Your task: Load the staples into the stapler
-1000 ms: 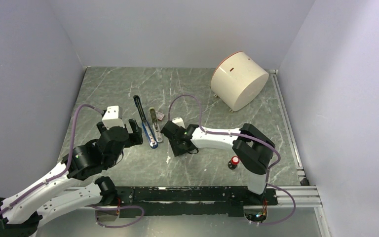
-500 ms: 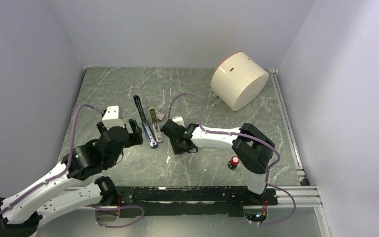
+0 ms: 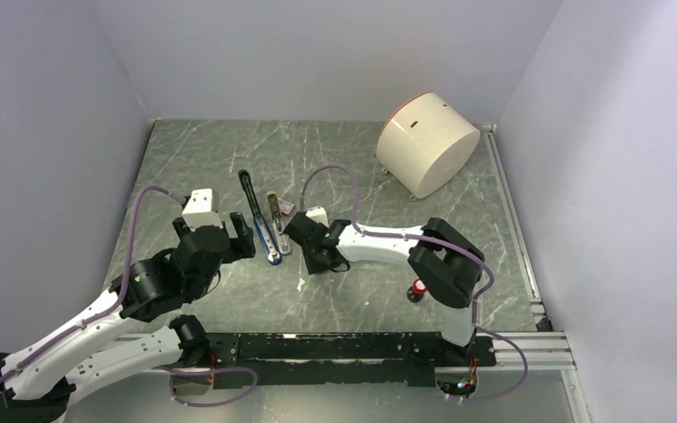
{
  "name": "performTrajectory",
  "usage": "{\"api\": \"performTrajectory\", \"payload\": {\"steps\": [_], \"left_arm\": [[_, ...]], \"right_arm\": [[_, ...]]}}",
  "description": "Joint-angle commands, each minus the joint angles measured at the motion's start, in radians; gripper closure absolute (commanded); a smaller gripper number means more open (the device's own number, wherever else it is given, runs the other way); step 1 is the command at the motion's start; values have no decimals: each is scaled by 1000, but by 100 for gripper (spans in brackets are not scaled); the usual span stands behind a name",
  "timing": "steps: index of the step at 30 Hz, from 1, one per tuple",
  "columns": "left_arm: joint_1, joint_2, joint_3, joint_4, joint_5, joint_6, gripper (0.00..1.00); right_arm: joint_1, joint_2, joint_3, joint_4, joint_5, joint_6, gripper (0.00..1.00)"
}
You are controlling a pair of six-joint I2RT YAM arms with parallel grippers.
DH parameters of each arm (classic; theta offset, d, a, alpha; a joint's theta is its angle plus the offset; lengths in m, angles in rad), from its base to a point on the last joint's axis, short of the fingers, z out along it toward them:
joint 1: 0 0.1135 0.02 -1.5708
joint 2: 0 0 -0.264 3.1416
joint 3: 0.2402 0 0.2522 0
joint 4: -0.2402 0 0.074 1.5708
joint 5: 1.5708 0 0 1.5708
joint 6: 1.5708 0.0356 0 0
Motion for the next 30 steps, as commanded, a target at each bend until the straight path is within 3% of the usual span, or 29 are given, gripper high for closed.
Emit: {"api": "performTrajectory", "payload": {"steps": [1, 8, 17, 30], "left_arm": [[-4, -1, 10, 13, 7, -5, 11], [-4, -2, 10, 11, 5, -8, 11], [-4, -5, -2, 7, 34, -35, 11], [-4, -28, -137, 103, 270, -214, 11]], "right_arm": [[-2, 33, 16, -21, 22, 35, 67], [-2, 20, 1, -15, 25, 54, 75], [-17, -43, -44, 50, 5, 63, 78], [-100, -184, -181, 229, -149, 81, 80]]}}
